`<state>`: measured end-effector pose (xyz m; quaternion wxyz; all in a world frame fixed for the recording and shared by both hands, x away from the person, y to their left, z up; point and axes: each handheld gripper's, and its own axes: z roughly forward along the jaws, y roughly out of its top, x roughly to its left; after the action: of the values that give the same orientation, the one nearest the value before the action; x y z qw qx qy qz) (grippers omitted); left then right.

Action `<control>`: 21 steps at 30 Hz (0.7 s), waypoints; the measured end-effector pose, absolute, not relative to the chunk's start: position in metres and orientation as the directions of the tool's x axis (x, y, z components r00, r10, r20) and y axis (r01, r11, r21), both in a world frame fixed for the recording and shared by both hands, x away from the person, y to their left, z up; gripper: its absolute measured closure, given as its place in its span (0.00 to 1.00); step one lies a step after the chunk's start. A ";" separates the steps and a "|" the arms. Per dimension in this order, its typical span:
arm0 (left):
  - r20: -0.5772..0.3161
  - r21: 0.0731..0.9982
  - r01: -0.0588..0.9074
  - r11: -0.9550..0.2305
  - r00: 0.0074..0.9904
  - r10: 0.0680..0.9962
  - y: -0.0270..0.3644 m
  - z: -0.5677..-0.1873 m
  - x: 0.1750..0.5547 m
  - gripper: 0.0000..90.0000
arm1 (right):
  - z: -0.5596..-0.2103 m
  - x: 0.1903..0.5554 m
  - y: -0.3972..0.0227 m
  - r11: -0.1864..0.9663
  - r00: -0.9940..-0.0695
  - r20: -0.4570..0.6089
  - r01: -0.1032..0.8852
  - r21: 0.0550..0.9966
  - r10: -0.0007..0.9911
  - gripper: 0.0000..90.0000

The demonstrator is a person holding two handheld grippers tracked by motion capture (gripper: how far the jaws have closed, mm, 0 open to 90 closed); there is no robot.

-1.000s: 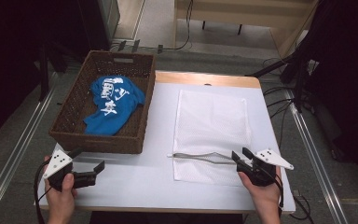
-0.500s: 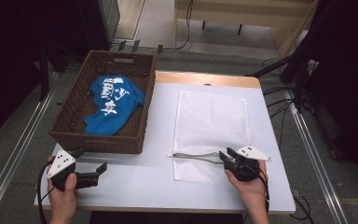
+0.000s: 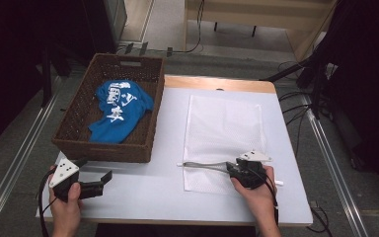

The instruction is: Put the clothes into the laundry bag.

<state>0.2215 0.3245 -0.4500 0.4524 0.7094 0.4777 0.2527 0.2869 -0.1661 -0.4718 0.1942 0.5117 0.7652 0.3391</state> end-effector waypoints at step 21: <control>-0.058 0.876 0.459 -0.152 0.412 0.910 0.321 -0.453 0.222 0.00 | -0.442 0.277 -0.169 0.159 -0.417 0.043 0.437 0.885 0.908 1.00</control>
<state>0.2220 0.3209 -0.4529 0.4416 0.7147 0.4786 0.2553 0.2774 -0.1685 -0.4420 0.2640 0.4710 0.7140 0.4456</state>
